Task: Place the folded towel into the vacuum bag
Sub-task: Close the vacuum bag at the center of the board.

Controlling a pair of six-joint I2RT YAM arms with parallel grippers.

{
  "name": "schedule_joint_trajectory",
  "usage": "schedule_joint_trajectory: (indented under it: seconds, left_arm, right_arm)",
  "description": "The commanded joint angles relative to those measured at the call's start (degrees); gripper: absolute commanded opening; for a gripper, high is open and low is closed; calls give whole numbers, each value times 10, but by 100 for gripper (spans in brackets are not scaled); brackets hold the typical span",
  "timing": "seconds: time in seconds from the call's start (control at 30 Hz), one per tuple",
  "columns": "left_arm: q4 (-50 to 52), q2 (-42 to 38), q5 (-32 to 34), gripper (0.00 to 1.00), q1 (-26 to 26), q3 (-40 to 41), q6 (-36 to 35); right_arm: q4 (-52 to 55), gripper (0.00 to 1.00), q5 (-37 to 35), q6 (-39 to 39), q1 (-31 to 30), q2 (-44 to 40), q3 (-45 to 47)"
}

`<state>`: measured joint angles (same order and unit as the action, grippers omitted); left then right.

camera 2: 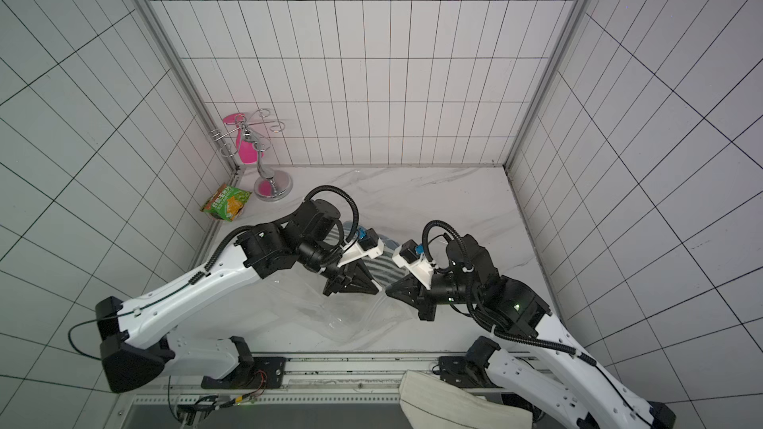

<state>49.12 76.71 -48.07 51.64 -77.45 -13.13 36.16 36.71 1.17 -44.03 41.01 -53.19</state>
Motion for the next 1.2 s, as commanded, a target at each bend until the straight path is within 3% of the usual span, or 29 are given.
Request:
schedule_joint_trajectory:
  seconds: [0.0,1.17]
  left_arm:
    - [-1,6,-6,1,-1,-9,-4]
    - [-19,29,-3,3,35,3,2]
  right_arm:
    - [-4,0,-1,-14,-5,-5,-35]
    - [-12,0,1,0,3,2,-47]
